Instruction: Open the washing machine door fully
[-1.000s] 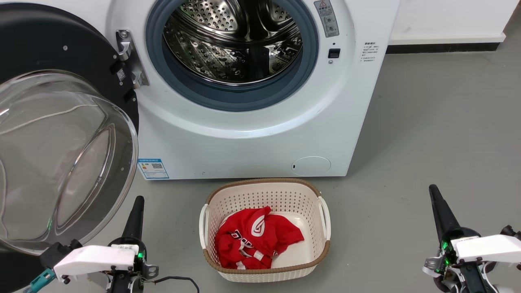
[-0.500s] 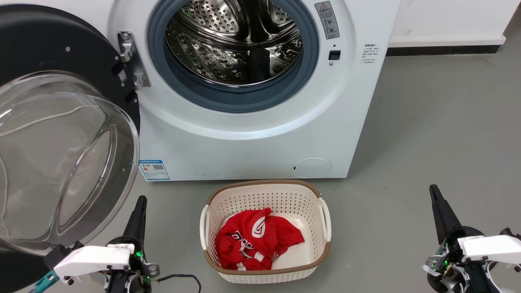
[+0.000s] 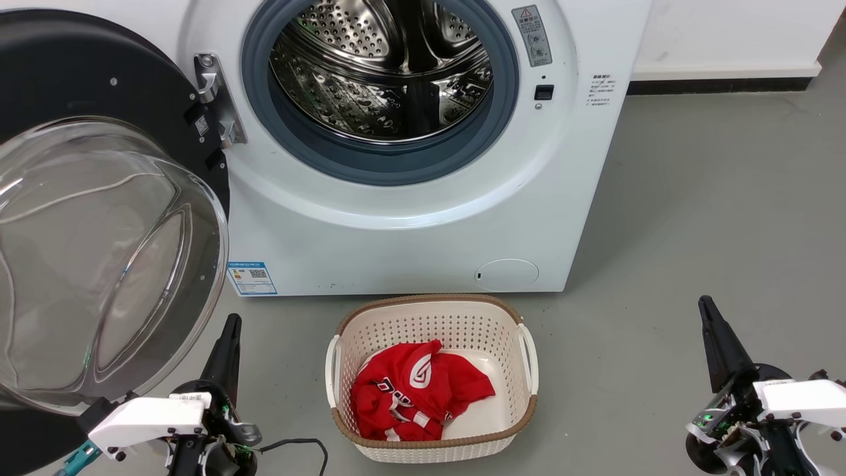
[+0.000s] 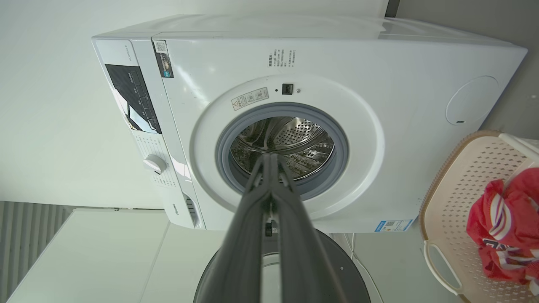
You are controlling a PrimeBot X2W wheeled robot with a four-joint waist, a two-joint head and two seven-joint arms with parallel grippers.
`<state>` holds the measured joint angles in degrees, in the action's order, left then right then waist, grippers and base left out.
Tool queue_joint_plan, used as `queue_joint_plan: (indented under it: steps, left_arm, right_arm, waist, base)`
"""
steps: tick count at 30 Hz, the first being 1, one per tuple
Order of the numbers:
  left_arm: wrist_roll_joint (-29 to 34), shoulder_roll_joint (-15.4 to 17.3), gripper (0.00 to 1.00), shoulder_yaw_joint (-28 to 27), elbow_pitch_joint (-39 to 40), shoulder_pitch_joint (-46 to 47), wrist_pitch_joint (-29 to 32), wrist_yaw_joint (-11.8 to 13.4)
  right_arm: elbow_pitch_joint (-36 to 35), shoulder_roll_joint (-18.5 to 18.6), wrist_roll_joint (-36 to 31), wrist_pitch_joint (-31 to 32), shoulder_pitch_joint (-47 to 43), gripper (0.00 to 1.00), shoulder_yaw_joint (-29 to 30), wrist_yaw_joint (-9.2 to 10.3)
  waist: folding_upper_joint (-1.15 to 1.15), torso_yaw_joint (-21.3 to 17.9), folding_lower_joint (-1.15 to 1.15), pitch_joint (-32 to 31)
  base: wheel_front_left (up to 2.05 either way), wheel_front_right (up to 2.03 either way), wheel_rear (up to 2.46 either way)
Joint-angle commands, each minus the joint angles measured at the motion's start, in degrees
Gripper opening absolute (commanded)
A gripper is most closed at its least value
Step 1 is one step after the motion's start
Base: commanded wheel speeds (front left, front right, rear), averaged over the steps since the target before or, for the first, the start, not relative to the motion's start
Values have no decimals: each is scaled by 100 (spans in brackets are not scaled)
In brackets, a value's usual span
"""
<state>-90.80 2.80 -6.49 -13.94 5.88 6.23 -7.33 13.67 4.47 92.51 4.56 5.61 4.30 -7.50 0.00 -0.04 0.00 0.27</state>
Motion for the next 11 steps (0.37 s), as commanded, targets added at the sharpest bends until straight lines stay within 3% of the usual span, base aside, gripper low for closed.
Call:
queue_joint_plan:
  steps: [1, 11]
  left_arm:
    - [-110, 15, 0, -13, -18, 60, 30, -26]
    - [-165, 15, 0, -13, -25, 63, 52, -25]
  right_arm:
    - [28, -10, 117, 31, 66, 0, 14, 2]
    - [37, -31, 143, 57, 76, 0, 40, 2]
  waist:
    - [0, 2, 0, -4]
    - [0, 4, 0, -9]
  base:
    - [0, 0, 0]
    - [0, 0, 0]
